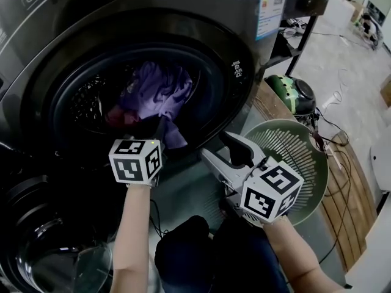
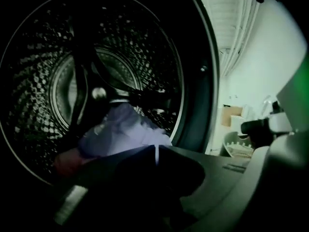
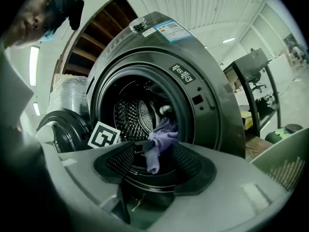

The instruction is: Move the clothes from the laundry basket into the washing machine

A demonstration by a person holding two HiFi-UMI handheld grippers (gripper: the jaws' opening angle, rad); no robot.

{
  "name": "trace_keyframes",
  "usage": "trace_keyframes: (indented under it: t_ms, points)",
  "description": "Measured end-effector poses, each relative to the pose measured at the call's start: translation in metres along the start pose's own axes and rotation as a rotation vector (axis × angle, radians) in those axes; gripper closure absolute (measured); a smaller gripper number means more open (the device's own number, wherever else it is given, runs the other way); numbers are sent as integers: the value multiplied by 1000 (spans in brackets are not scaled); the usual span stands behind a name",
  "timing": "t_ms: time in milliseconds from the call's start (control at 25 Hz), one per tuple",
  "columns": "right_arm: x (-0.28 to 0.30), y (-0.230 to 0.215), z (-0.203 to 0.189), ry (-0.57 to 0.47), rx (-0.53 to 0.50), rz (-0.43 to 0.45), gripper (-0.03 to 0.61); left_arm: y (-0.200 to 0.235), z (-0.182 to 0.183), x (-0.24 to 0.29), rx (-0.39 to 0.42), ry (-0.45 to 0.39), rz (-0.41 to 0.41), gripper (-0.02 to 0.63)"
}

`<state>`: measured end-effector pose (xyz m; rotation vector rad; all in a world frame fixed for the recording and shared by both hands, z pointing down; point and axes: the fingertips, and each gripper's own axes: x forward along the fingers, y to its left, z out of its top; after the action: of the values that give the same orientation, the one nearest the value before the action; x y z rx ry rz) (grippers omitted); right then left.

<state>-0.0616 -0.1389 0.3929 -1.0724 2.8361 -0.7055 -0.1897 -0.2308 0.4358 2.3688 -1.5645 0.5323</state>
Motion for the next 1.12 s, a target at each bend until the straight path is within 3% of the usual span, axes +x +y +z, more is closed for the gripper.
trace_keyframes:
  t_ms: [160, 400, 480, 600, 680, 760, 840, 960, 1120]
  points:
    - [3, -1, 0, -4, 2, -7, 327, 41, 36, 10, -6, -85, 140, 584]
    - [9, 2, -4, 12, -5, -12, 328, 77, 78, 24, 44, -211, 284, 586]
    - [8, 1, -3, 11, -4, -17, 328, 86, 83, 31, 60, -209, 306, 586]
    - [7, -1, -2, 11, -6, -27, 328, 91, 67, 50, 78, -112, 294, 580]
    - [6, -2, -2, 13, -7, -33, 328, 90, 53, 62, 71, -49, 274, 527]
    - [6, -1, -3, 20, -6, -36, 328, 89, 39, 70, 42, -2, 250, 427]
    - [5, 0, -5, 30, -11, -34, 327, 87, 33, 72, 13, 15, 237, 385]
    - [3, 3, -6, 37, -18, -29, 325, 81, 37, 62, 3, -12, 230, 276]
    - [4, 2, -3, 30, -6, -32, 324, 64, 48, 42, -6, -82, 189, 238]
